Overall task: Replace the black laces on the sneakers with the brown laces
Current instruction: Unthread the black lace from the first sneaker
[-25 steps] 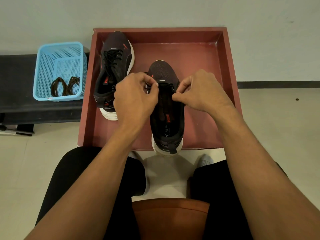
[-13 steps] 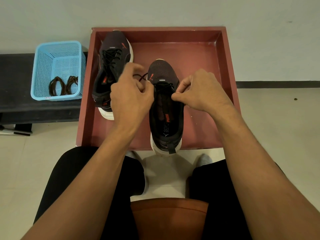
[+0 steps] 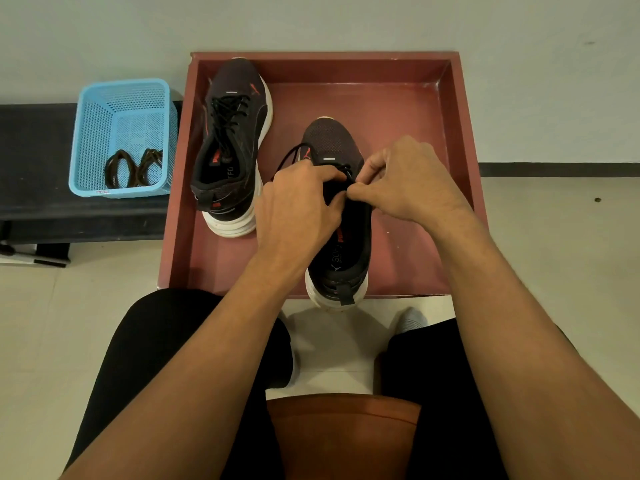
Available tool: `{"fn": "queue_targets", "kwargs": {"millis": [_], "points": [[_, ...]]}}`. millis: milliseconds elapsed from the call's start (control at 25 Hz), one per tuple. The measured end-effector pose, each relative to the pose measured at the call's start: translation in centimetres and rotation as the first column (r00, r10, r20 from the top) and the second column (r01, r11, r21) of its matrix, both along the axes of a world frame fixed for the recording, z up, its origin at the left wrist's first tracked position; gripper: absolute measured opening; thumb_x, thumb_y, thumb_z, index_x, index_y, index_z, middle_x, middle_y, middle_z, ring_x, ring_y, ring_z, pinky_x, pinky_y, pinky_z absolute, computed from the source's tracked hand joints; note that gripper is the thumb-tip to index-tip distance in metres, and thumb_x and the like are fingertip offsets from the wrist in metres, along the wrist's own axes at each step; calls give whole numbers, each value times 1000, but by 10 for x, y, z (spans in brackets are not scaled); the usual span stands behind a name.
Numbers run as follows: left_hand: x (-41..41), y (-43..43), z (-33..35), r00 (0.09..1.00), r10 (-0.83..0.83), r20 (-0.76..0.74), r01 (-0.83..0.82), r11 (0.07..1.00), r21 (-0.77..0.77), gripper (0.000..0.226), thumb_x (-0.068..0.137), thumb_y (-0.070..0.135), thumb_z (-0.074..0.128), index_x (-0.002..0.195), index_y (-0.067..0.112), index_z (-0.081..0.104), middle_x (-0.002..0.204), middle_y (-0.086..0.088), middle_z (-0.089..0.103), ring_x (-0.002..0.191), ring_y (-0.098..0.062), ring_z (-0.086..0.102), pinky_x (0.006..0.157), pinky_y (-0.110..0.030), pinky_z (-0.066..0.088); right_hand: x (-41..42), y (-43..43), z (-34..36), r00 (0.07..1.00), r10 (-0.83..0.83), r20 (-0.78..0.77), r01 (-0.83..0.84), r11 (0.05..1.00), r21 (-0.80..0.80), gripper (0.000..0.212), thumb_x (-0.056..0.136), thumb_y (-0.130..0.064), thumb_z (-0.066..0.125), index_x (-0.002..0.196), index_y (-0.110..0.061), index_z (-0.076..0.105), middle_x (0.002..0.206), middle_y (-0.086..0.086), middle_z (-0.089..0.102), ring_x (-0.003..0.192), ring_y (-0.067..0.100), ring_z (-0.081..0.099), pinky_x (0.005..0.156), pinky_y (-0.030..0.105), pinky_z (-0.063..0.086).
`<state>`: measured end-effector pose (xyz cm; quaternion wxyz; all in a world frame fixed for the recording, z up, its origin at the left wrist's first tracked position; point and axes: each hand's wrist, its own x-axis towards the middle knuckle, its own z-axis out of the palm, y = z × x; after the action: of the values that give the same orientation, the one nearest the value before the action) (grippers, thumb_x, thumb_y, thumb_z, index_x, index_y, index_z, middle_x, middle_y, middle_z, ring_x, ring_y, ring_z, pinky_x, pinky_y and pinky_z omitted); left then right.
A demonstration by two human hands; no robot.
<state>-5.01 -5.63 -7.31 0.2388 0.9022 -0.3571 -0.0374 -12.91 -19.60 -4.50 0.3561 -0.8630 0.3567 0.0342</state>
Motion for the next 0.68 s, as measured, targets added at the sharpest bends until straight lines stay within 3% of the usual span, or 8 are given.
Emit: {"fn": "queue_targets", "kwargs": {"millis": [120,200,280,400,480,560,640,680], "points": [[2,-2,0,998,24,-58,-24,1000,-15,18,91,48,72,107,41,77,93,14,68,92,-15,68,60,-25,37,-1,0,0,1000,-6,2,6,1000,4,11,83,-32,85,79,-25,78,70,-10,72,64,5,71,75,33,65],[9,0,0,983,84,-162,-96,993,-68,11,89,46,73,98,40,76,76,16,62,82,-11,68,58,-26,46,-1,0,1,1000,-10,0,10,1000,3,10,82,-32,85,79,-25,78,69,-11,72,62,4,70,74,32,65],[19,3,0,968,150,-203,-180,974,-137,6,89,41,71,93,36,73,69,15,59,72,-9,64,64,-33,56,0,0,1,1000,-12,-6,12,1000,3,10,83,-31,85,80,-24,79,70,-12,71,63,3,70,75,31,65],[29,7,2,925,198,-323,-298,907,-298,4,93,30,67,93,27,70,65,11,58,63,-4,59,72,-35,58,-1,0,1,1000,-12,-12,12,1000,17,10,83,-31,85,81,-23,80,72,-13,71,65,3,70,77,30,65],[29,7,6,899,190,-393,-344,864,-367,8,96,28,66,103,25,70,78,12,68,65,-2,65,74,-34,60,-1,-1,0,1000,-14,-14,14,1000,19,11,83,-31,85,80,-23,79,71,-12,72,66,4,71,77,31,65],[28,7,9,858,148,-493,-368,845,-387,28,100,25,65,128,26,64,113,13,73,63,-10,73,65,-35,63,-1,-1,0,1000,-14,-9,14,1000,20,12,82,-30,85,77,-23,79,69,-12,72,65,4,71,76,31,65],[27,7,7,794,96,-600,-379,850,-365,56,102,22,64,153,29,43,143,8,60,64,-15,75,62,-32,63,-2,-1,1,1000,-8,-13,8,1000,19,12,82,-31,86,77,-23,78,69,-11,73,66,5,72,76,31,65],[28,7,5,785,91,-613,-373,859,-350,65,101,23,65,158,31,35,148,6,55,67,-15,76,64,-32,63,-2,-1,1,1000,-1,-19,1,1000,16,13,82,-32,86,77,-23,78,70,-10,73,67,5,72,76,30,64]]}}
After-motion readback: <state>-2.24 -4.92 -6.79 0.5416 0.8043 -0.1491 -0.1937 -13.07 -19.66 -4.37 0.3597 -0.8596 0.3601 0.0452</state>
